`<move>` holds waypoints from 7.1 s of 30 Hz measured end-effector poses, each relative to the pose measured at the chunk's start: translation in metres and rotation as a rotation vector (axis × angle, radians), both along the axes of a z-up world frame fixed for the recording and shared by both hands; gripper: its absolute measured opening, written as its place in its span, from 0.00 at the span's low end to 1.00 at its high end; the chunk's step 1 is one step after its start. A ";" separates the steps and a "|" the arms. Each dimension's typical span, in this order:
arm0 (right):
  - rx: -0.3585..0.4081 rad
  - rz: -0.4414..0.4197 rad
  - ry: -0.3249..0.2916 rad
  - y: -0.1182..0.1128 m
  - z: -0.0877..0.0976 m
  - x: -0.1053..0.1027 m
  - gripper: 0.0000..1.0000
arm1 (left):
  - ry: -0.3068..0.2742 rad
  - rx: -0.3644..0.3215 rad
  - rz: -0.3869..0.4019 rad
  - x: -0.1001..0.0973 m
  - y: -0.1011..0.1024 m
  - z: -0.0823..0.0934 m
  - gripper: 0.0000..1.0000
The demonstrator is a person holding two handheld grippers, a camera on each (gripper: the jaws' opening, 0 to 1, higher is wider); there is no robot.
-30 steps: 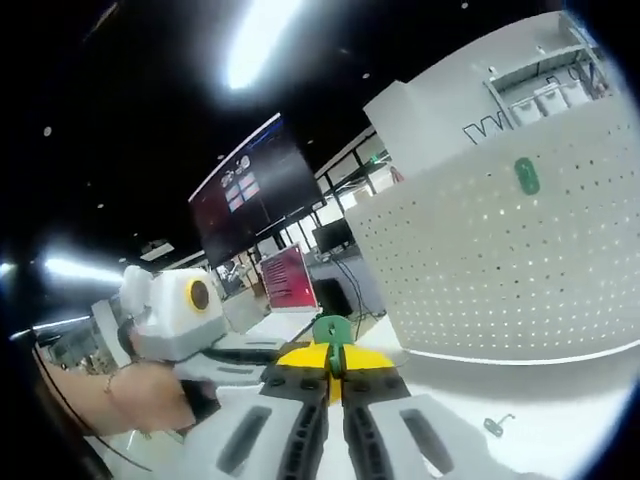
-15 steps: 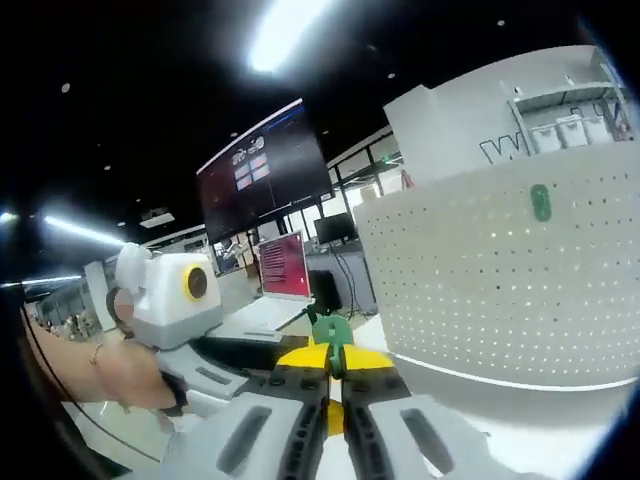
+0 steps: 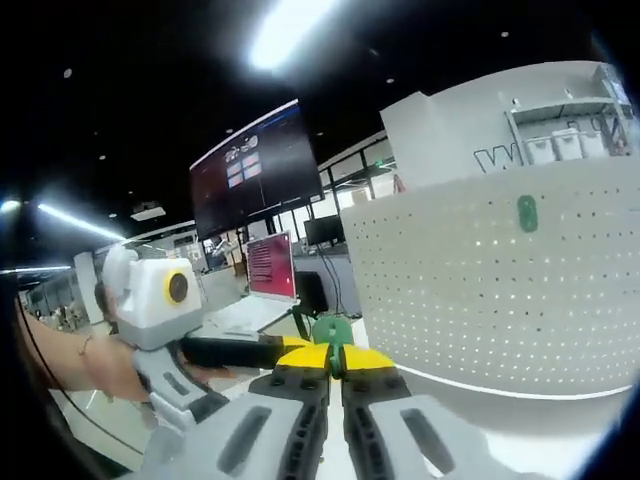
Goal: Insert the hook assembly into the mounting plate slot until the hook locks in place.
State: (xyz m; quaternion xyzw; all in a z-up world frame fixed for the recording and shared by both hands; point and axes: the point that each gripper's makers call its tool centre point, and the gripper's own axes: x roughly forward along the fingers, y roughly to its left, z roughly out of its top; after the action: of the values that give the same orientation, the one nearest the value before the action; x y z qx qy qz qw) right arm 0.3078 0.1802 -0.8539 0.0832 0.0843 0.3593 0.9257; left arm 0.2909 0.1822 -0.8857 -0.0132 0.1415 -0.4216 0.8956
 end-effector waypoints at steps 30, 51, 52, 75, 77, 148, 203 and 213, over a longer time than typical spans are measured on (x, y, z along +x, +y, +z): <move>-0.020 -0.168 -0.070 -0.027 -0.002 0.029 0.00 | -0.024 -0.059 0.053 0.005 0.005 0.007 1.00; -0.053 -0.396 -0.176 -0.081 0.016 0.078 0.00 | -0.015 -0.044 0.060 0.010 0.011 0.002 0.99; -0.055 -0.401 -0.178 -0.083 0.016 0.080 0.00 | -0.016 -0.044 0.061 0.011 0.011 0.002 0.99; -0.061 -0.565 -0.233 -0.135 0.031 0.128 0.00 | -0.004 -0.014 0.089 0.023 0.024 -0.005 0.97; -0.061 -0.579 -0.237 -0.140 0.031 0.133 0.00 | -0.005 -0.014 0.093 0.024 0.025 -0.006 0.97; -0.071 -0.799 -0.279 -0.191 0.047 0.193 0.00 | 0.017 -0.003 0.098 0.031 0.030 -0.018 0.95; -0.141 -0.622 -0.196 -0.205 0.047 0.104 0.18 | 0.134 0.151 0.121 -0.007 0.049 -0.059 0.97; -0.171 -0.558 -0.161 -0.187 0.027 0.080 0.19 | 0.138 0.157 0.115 -0.013 0.045 -0.059 0.96</move>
State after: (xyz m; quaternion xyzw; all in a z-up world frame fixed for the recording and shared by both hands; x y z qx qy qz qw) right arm 0.3875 -0.0064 -0.8269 -0.0039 0.0147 0.0880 0.9960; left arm 0.2784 0.2268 -0.9450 0.0198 0.2342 -0.3555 0.9047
